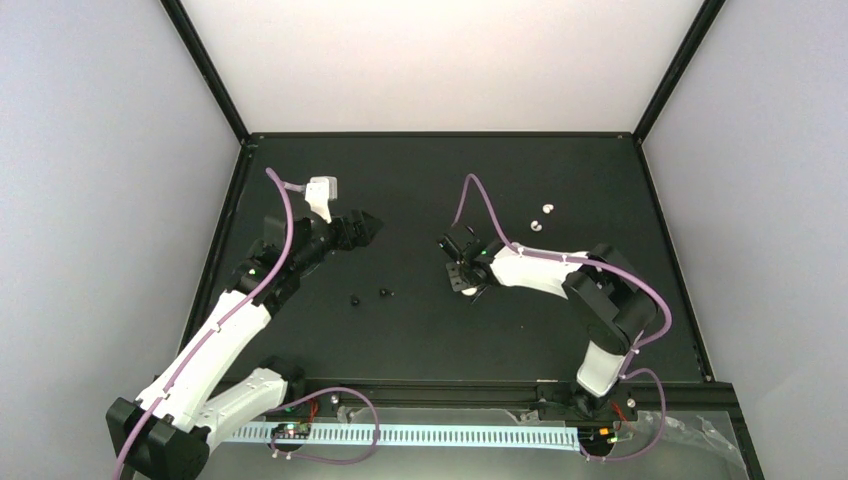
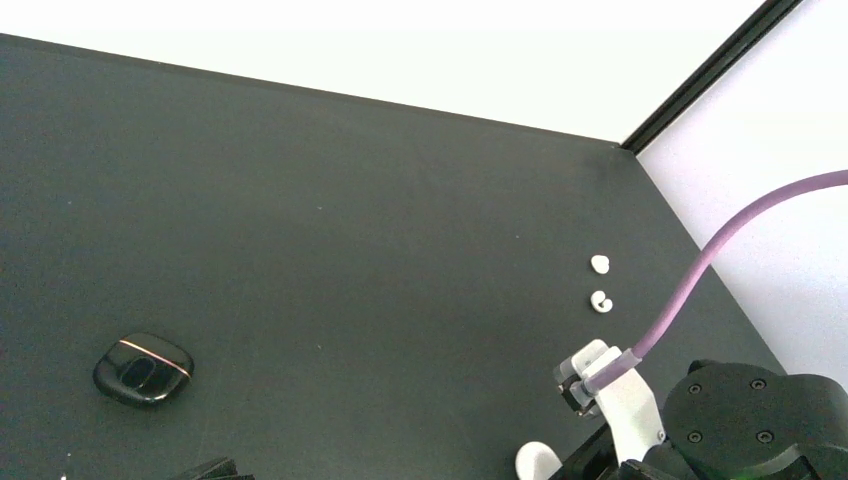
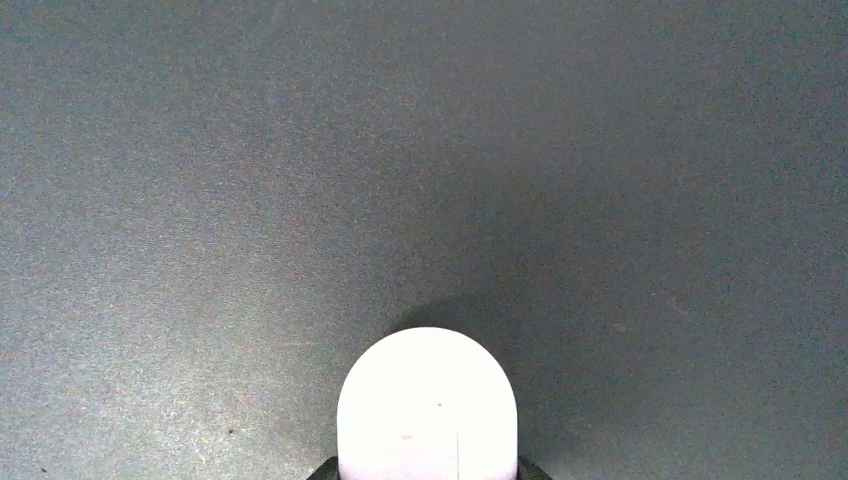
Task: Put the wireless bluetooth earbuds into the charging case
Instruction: Pick up the charging case at the center of the board.
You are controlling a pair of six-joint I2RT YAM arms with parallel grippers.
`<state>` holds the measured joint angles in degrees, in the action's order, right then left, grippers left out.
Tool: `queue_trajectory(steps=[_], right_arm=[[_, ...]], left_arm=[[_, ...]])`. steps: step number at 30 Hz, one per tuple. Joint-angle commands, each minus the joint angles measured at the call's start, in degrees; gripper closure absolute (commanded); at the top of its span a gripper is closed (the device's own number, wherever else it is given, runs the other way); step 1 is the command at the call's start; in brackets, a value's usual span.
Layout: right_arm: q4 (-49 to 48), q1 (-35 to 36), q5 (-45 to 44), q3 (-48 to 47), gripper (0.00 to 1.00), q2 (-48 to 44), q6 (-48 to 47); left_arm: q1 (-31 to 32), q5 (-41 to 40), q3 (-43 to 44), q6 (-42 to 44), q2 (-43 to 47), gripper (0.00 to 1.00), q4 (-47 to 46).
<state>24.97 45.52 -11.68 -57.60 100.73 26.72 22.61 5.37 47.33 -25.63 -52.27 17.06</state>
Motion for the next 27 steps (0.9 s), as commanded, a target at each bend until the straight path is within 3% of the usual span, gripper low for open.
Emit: queue_trajectory(steps=[1,3,8,27], right_arm=[[1.7,-0.5,-2.5,3.5,0.66,-0.9,-2.0],[1.5,-0.5,-2.9,4.4,0.66,-2.3,-2.4],[2.3,-0.4,-1.3,5.3,0.51,-3.3,-2.8],[3.1,-0.5,3.5,8.2,0.45,-4.7,-1.5]], left_arm=[[0.4,-0.3,0.1,0.1,-0.7,0.01,-0.7],[0.4,-0.3,0.0,0.1,-0.8,0.01,-0.7],[0.4,-0.2,0.0,0.0,-1.3,0.01,-0.8],[0.4,0.6,0.2,0.1,-2.1,0.01,-0.6]])
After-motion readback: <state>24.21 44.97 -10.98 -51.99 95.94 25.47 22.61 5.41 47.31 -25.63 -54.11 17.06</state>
